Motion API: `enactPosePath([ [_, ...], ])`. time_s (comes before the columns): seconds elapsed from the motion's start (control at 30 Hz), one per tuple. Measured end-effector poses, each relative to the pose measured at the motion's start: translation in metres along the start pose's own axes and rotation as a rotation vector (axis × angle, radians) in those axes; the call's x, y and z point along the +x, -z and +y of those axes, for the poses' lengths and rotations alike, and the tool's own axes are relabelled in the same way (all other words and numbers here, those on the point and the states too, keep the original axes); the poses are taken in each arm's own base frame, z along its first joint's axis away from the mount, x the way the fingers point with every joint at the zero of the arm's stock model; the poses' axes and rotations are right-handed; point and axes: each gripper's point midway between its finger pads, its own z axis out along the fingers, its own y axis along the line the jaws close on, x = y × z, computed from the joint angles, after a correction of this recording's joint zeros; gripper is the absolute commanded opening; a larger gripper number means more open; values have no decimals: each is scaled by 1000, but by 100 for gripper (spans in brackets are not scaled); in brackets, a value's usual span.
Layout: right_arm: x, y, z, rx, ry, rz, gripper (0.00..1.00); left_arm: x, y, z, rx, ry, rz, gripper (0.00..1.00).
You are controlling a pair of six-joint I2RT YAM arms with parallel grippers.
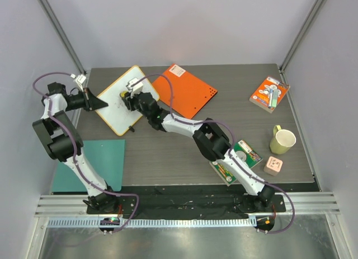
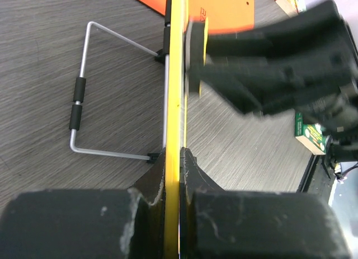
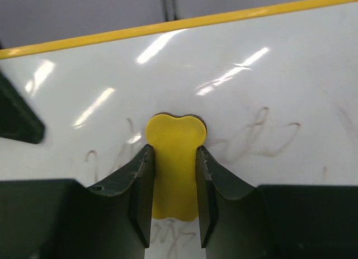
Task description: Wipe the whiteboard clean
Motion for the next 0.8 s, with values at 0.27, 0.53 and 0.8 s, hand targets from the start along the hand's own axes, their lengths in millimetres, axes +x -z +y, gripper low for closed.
enactPosePath([
  [0.27,-1,-1,59,-145,-3,-48,1,0,-1,3,6,24,13,0],
  [0.53,4,7,25,66,-46,-94,1,-4,-7,-1,15,-9,26,0],
  [0.8,-1,2,-42,248,-125,-98,1,-6,-10,-3,17,-24,33,0],
])
